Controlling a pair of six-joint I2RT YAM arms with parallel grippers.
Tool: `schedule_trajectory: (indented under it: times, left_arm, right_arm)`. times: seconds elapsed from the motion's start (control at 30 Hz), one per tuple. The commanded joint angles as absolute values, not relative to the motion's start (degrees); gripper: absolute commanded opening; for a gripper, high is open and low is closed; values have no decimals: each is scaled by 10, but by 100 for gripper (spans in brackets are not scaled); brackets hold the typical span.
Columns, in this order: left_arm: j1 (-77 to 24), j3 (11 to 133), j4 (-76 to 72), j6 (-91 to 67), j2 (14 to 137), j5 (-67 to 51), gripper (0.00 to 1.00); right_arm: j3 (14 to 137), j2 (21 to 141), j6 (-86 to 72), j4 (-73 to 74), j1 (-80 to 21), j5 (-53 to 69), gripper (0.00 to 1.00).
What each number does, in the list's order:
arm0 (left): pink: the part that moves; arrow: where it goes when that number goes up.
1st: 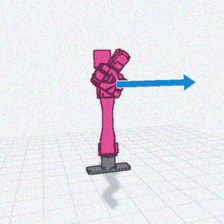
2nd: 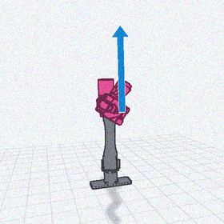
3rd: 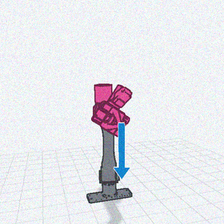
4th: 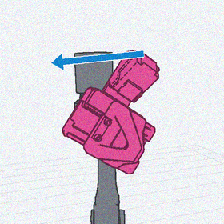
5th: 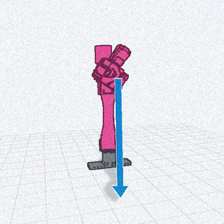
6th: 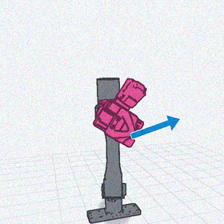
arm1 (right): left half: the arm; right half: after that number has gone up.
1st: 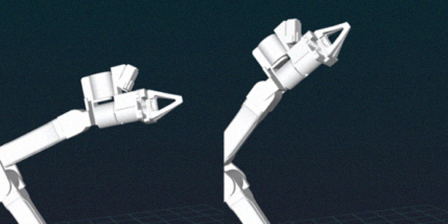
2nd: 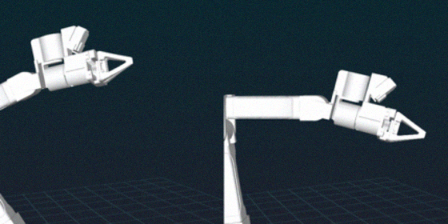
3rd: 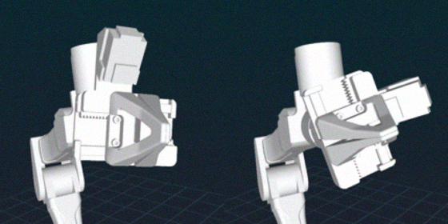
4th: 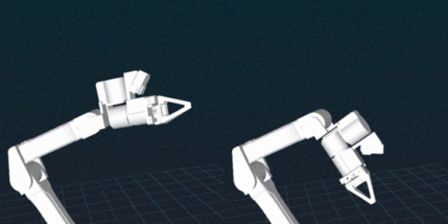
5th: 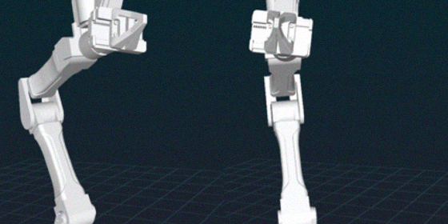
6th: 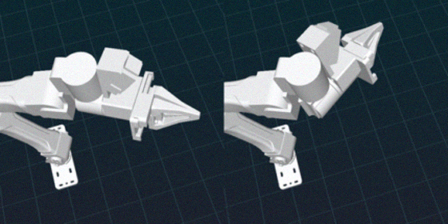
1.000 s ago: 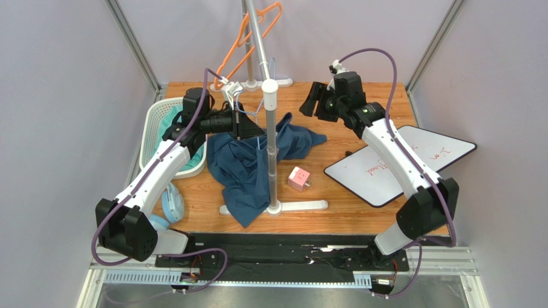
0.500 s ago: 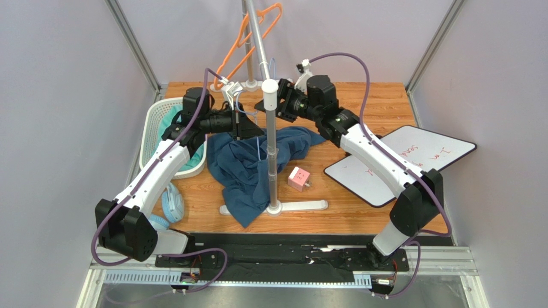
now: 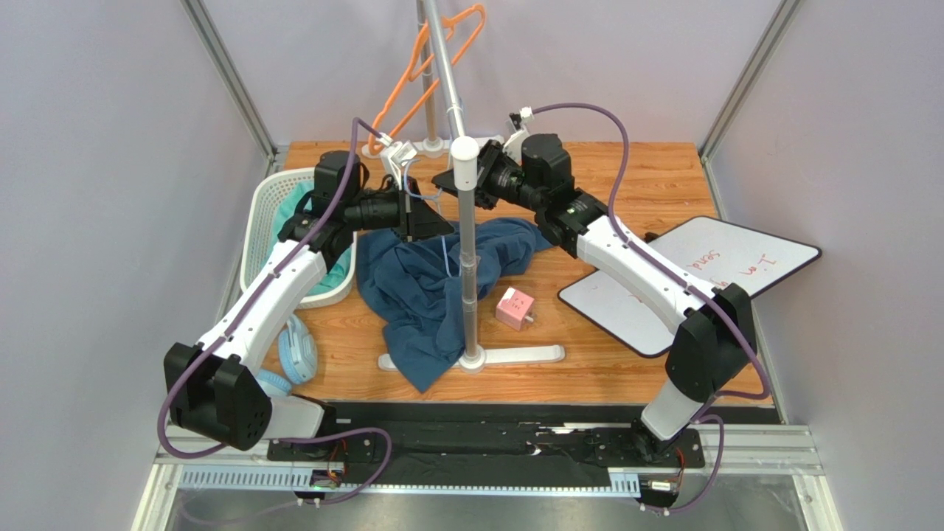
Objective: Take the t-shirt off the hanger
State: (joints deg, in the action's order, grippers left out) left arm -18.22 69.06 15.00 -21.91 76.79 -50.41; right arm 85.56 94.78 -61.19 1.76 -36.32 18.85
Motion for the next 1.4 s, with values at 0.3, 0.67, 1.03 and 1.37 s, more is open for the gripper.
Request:
schedule_trajectory:
  times: [0.3, 0.67, 1.03, 1.37]
  left_arm:
    - [-160, 717, 156, -230, 757, -459, 21]
    - [-145, 700, 103, -249, 744, -504, 54]
    - [-162, 678, 45, -258, 727, -528, 57]
    - [-179, 683, 65, -236, 729, -507, 57]
  right_arm:
    - [821, 915, -679, -96, -333, 130, 0]
    - [806, 875, -743, -109, -323, 33, 0]
    - [765, 842, -900, -103, -337, -53, 0]
    - [755, 810, -1005, -54, -360, -101, 0]
